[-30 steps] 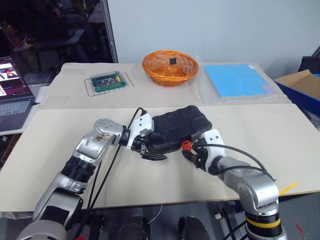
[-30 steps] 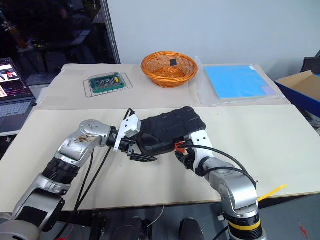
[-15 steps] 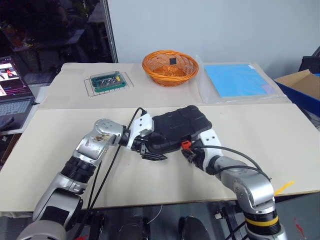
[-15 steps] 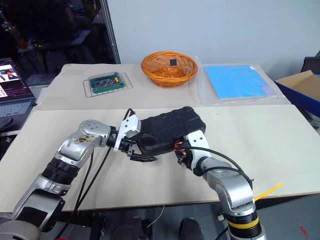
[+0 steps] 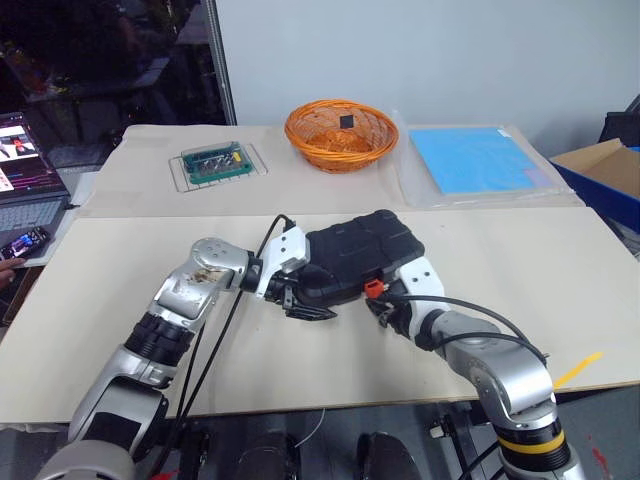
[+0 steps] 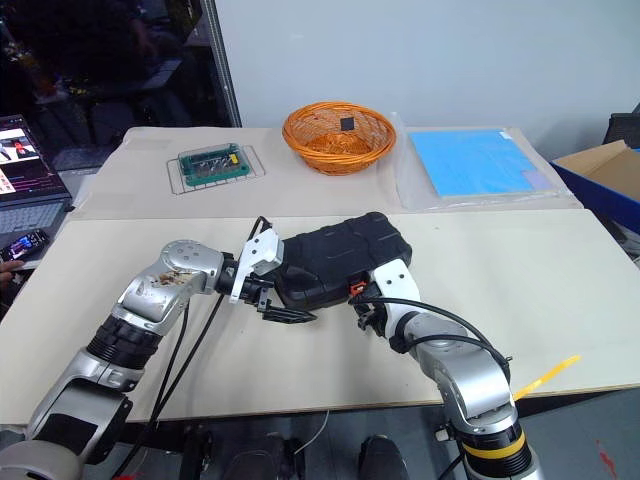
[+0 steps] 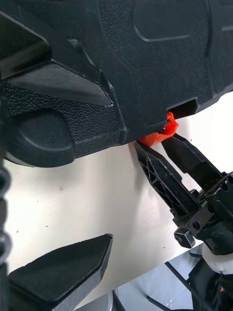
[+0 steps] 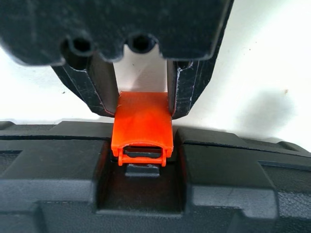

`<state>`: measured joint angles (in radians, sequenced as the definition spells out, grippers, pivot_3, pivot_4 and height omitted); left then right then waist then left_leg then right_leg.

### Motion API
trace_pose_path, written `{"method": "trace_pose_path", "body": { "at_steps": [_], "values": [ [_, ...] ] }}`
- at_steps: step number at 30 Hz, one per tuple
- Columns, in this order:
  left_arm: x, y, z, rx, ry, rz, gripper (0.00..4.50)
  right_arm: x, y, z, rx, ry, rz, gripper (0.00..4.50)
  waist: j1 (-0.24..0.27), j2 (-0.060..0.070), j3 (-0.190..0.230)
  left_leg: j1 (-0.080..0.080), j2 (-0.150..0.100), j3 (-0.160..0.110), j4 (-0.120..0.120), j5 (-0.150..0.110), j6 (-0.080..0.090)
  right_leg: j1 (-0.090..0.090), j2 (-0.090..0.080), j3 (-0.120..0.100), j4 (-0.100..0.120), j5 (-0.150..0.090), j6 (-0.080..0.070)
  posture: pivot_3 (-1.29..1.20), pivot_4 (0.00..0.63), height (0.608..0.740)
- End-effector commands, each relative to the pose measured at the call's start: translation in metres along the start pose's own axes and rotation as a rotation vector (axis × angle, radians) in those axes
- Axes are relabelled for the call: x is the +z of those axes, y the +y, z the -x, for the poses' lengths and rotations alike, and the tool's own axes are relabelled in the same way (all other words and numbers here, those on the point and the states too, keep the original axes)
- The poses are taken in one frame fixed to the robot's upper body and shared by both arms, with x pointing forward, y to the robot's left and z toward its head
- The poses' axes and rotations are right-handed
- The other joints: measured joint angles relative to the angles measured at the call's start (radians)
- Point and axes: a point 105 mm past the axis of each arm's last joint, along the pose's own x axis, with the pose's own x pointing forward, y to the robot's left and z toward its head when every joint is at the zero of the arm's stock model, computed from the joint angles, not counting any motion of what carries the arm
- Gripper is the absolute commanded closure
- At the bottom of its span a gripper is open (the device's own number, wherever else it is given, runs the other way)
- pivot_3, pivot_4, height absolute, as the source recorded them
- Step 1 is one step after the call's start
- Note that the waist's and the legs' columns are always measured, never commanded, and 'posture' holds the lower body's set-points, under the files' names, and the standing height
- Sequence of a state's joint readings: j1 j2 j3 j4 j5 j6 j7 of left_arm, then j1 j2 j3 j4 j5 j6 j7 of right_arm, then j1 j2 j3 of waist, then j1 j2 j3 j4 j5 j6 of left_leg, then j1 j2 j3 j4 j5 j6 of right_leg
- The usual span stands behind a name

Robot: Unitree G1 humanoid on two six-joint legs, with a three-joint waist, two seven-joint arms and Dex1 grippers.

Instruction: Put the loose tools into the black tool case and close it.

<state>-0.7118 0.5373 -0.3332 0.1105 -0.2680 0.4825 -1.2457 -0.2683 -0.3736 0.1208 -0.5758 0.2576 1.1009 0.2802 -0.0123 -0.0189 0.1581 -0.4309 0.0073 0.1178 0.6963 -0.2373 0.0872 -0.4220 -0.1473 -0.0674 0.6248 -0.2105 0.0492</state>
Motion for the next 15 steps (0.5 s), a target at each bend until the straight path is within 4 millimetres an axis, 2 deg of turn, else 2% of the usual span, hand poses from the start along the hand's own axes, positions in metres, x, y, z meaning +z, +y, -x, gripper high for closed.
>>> {"method": "trace_pose_path", "body": {
  "at_steps": [1, 6, 10, 11, 12, 13, 15],
  "values": [
    [-0.032, -0.004, -0.009, -0.011, 0.094, 0.095, 0.0, 0.037, 0.006, 0.014, 0.017, -0.163, 0.047, 3.33, 0.001, 0.0, 0.0, 0.0, 0.0, 0.0, 0.0, 0.0, 0.0, 0.0, 0.0, 0.0, 0.0, 0.0, 0.0, 0.0, 0.15, 0.74],
    [-0.036, -0.004, -0.011, -0.009, 0.104, 0.098, 0.0, 0.039, 0.005, 0.013, 0.011, -0.168, 0.031, 3.33, 0.002, 0.0, 0.0, 0.0, 0.0, 0.0, -0.001, 0.0, 0.0, 0.0, 0.0, 0.0, -0.001, 0.0, 0.0, 0.0, 0.15, 0.74],
    [-0.036, -0.005, -0.013, -0.011, 0.104, 0.1, 0.0, 0.031, 0.0, -0.001, 0.009, -0.131, -0.026, 3.33, 0.002, 0.0, 0.0, 0.0, 0.0, 0.0, -0.001, 0.0, 0.0, 0.0, 0.0, 0.0, -0.001, 0.0, 0.0, 0.0, 0.15, 0.74],
    [-0.036, -0.005, -0.013, -0.011, 0.104, 0.1, 0.0, 0.029, -0.001, -0.005, 0.007, -0.125, -0.039, 2.83, 0.002, 0.0, 0.0, 0.0, 0.0, 0.0, -0.001, 0.0, 0.0, 0.0, 0.0, 0.0, -0.001, 0.0, 0.0, 0.0, 0.15, 0.74],
    [-0.036, -0.006, -0.014, -0.012, 0.102, 0.102, 0.0, 0.024, -0.003, -0.009, -0.001, -0.11, -0.042, 2.83, 0.002, 0.0, 0.0, 0.0, 0.0, 0.0, -0.001, 0.0, 0.0, 0.0, 0.0, 0.0, -0.001, 0.0, 0.0, 0.0, 0.15, 0.74],
    [-0.036, -0.006, -0.014, -0.012, 0.102, 0.103, 0.0, 0.02, -0.004, -0.012, -0.006, -0.099, -0.041, 2.31, 0.001, 0.0, 0.0, 0.0, 0.0, 0.0, -0.001, 0.0, 0.0, 0.0, 0.0, 0.0, -0.001, 0.0, 0.0, 0.0, 0.15, 0.74],
    [-0.036, -0.006, -0.013, -0.005, 0.099, 0.109, 0.0, 0.019, -0.002, -0.006, 0.01, -0.096, -0.032, 1.76, 0.0, -0.001, 0.0, 0.003, 0.001, 0.0, -0.001, -0.002, -0.004, 0.002, 0.0, 0.0, -0.001, 0.0, 0.0, 0.0, 0.15, 0.74]
  ]
}}
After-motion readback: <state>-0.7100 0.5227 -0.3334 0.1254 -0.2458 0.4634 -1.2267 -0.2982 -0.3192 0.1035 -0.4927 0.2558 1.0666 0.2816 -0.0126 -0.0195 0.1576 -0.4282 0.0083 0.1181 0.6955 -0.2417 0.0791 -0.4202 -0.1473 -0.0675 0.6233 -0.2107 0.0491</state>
